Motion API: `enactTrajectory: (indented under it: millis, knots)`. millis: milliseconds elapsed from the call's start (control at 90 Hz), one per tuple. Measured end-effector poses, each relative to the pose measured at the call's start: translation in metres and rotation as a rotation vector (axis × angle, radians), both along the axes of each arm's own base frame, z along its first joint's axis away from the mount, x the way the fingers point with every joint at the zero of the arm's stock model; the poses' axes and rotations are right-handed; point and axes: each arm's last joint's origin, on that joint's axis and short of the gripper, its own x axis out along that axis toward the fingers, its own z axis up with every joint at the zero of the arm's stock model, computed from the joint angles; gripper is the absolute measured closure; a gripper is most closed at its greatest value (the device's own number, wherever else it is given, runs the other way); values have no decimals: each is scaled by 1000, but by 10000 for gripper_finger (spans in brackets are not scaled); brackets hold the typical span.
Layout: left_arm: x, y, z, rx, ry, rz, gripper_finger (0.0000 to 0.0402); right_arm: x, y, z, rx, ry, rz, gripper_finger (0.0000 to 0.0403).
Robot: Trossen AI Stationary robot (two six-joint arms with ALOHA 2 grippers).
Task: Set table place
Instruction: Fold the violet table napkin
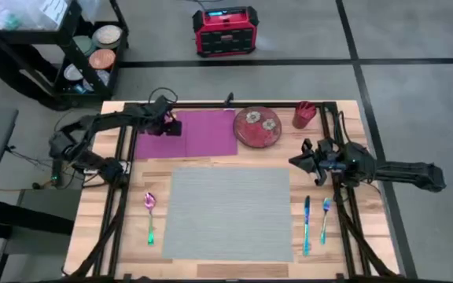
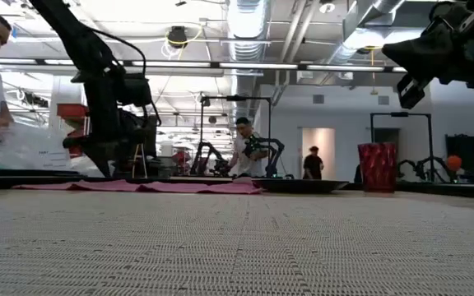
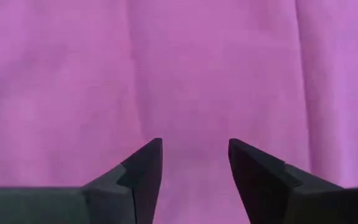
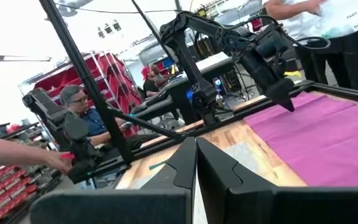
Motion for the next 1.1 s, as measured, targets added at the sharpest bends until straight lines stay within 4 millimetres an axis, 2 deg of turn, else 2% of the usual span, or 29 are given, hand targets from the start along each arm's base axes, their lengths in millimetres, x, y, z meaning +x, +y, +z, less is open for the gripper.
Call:
enactTrajectory:
  millis: [178, 378, 644, 900, 1100]
  knots:
    - [-2, -2, 6, 21, 1, -10, 234, 0, 0, 0, 0, 1, 1, 403]
    - [-10, -2, 5, 38, 102, 1, 234, 0, 0, 0, 0, 1, 1, 403]
    - [-10, 1, 5, 27, 65, -22, 235, 0, 0, 0, 0, 1, 1, 403]
    - [-20, -14, -23, -26, 42, 14, 235, 0, 0, 1, -1, -6, 15, 403]
    - [-19, -17, -27, -29, 23, 21, 239, 0, 0, 1, -2, -7, 16, 403]
